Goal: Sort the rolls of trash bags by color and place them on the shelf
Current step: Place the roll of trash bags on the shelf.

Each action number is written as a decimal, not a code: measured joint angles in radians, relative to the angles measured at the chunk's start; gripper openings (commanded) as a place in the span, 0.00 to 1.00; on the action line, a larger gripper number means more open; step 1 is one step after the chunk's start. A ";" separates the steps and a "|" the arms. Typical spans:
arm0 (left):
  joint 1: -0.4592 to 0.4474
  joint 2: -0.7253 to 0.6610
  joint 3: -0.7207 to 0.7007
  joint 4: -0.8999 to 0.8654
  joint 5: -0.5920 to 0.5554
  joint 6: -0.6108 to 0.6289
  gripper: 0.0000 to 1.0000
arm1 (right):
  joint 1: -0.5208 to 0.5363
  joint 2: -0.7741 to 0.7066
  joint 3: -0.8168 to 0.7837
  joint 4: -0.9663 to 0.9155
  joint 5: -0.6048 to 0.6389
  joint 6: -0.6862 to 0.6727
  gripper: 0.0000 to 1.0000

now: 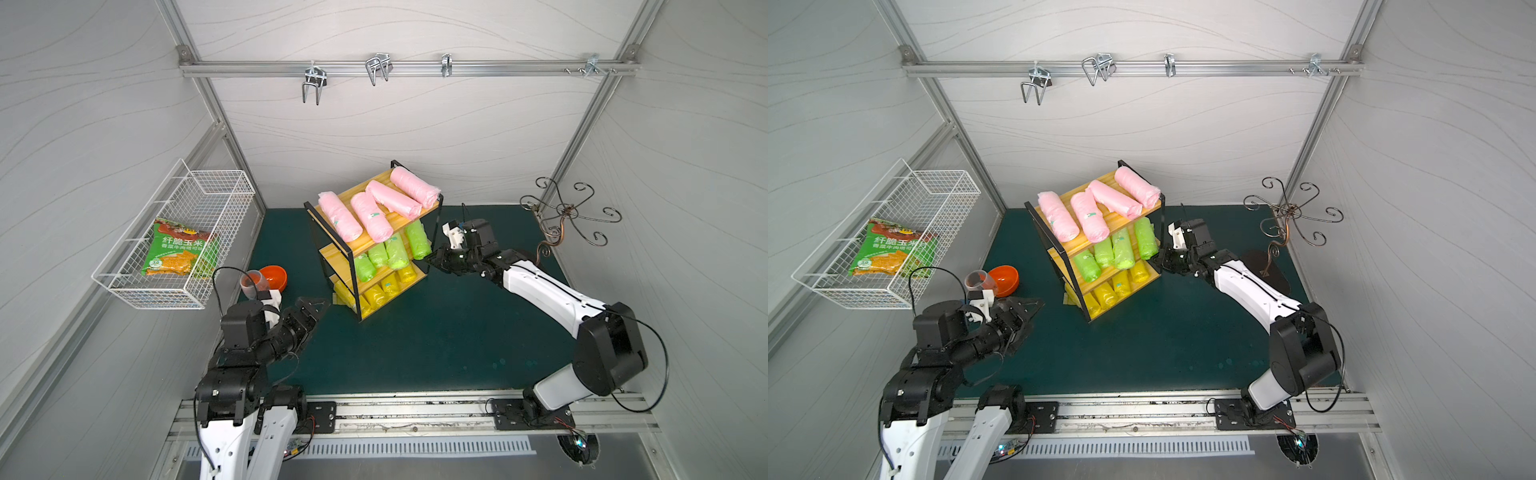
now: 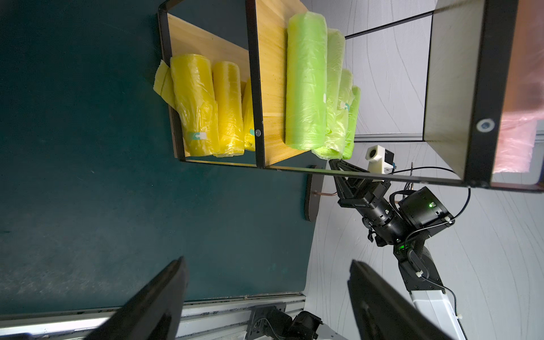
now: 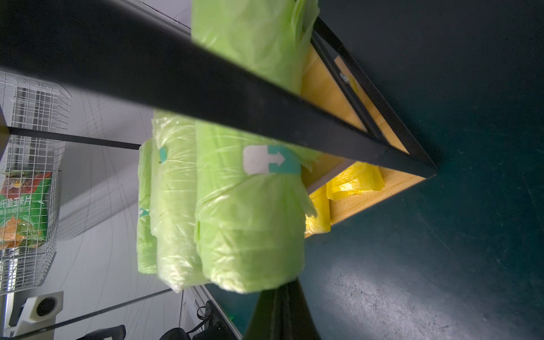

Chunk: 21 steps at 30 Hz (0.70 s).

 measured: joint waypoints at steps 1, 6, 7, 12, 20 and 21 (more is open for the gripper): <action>0.000 0.000 0.000 0.000 -0.001 0.001 0.90 | -0.004 0.004 0.009 0.000 0.000 0.000 0.00; 0.000 0.000 0.000 0.000 -0.007 0.003 0.90 | -0.023 0.025 0.053 0.000 0.002 -0.008 0.00; 0.000 0.000 0.000 0.000 -0.008 0.003 0.90 | -0.029 0.032 0.061 -0.003 0.000 -0.010 0.00; 0.000 0.001 0.000 0.000 -0.012 0.006 0.90 | -0.055 0.076 0.088 0.004 -0.004 -0.010 0.00; 0.000 0.013 -0.004 -0.002 -0.032 0.034 0.90 | -0.072 0.096 0.092 0.003 -0.028 -0.019 0.00; 0.000 0.016 -0.005 -0.002 -0.040 0.043 0.90 | -0.072 0.096 0.092 0.000 -0.030 -0.025 0.00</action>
